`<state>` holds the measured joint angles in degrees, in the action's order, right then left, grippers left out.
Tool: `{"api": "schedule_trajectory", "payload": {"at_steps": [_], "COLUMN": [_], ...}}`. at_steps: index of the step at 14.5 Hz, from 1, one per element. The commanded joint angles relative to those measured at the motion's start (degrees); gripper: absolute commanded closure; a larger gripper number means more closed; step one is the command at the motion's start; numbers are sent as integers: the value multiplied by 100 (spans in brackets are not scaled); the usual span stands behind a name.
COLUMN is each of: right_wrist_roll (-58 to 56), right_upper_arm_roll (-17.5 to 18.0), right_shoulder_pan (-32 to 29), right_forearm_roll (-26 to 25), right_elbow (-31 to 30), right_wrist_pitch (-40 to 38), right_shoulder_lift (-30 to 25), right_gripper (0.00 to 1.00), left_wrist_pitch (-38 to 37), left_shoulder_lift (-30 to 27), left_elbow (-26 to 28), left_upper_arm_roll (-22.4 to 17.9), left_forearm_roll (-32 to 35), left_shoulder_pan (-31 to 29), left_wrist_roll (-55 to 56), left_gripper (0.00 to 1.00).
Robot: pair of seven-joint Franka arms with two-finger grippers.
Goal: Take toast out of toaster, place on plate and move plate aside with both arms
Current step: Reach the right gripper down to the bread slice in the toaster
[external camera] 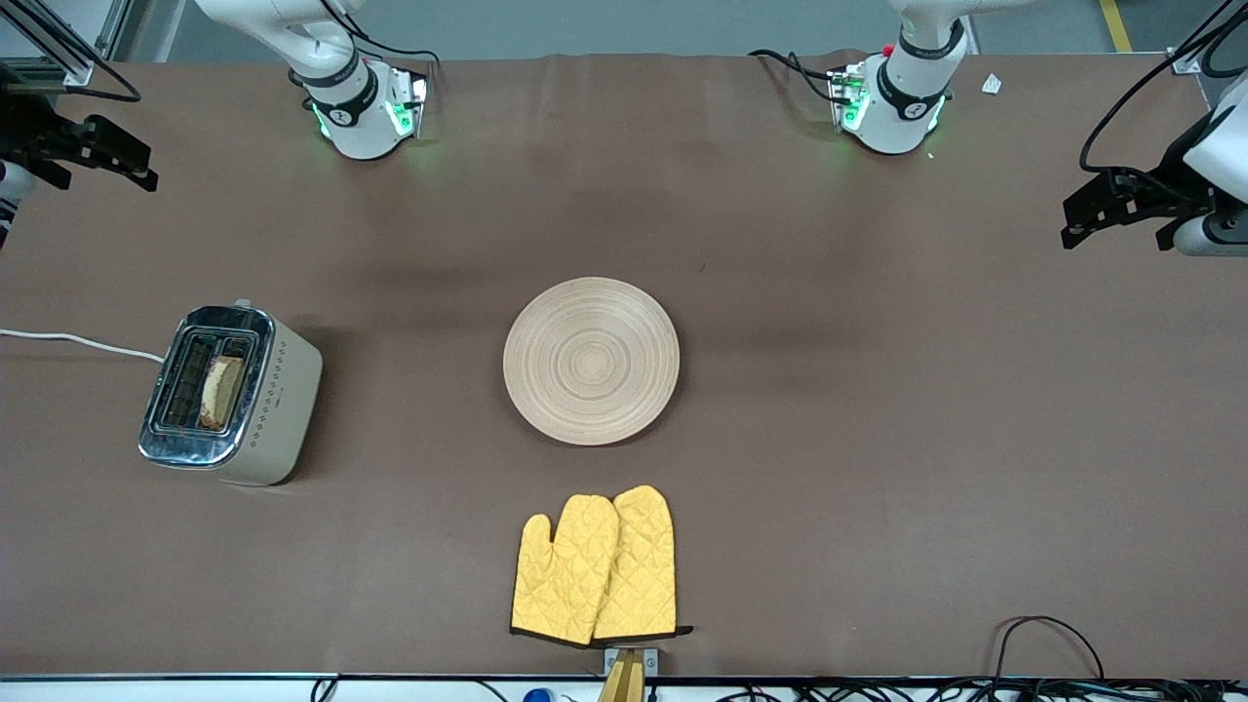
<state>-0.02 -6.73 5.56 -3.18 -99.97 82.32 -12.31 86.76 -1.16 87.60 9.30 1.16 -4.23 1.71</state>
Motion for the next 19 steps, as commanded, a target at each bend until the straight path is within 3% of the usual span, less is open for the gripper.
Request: {"api": "schedule_trajectory", "payload": {"at_steps": [1, 5, 11, 14, 15, 19], "right_wrist_roll": [46, 29, 73, 125, 108, 125], "right_upper_arm_roll": [22, 22, 22, 40, 40, 31], "right_shoulder_pan": [-64, -55, -196, -572, -635, -636], "right_forearm_roll": [71, -7, -166, 44, 271, 388], "right_elbow": [-5, -22, -461, -585, -585, -594], "right_wrist_pitch": [-40, 99, 1635, 2445, 2569, 2798], "right_shoulder_lift": [-17, 52, 1211, 1852, 2020, 2381], "right_gripper": [0, 0, 0, 0, 0, 0], "left_wrist_pitch": [-124, -133, -133, -124, -124, -124], "left_shoulder_lift": [46, 55, 195, 257, 266, 283], "left_elbow": [-156, -261, -402, -428, -428, -385], "left_upper_arm_roll": [19, 19, 10, 10, 10, 37], "left_forearm_roll": [104, 104, 43, 16, 16, -36], "left_shoulder_pan": [1, 1, -7, 1, 1, 45], "left_wrist_roll": [-100, -109, -109, -109, -109, -136], "left_gripper": [0, 0, 0, 0, 0, 0]}}
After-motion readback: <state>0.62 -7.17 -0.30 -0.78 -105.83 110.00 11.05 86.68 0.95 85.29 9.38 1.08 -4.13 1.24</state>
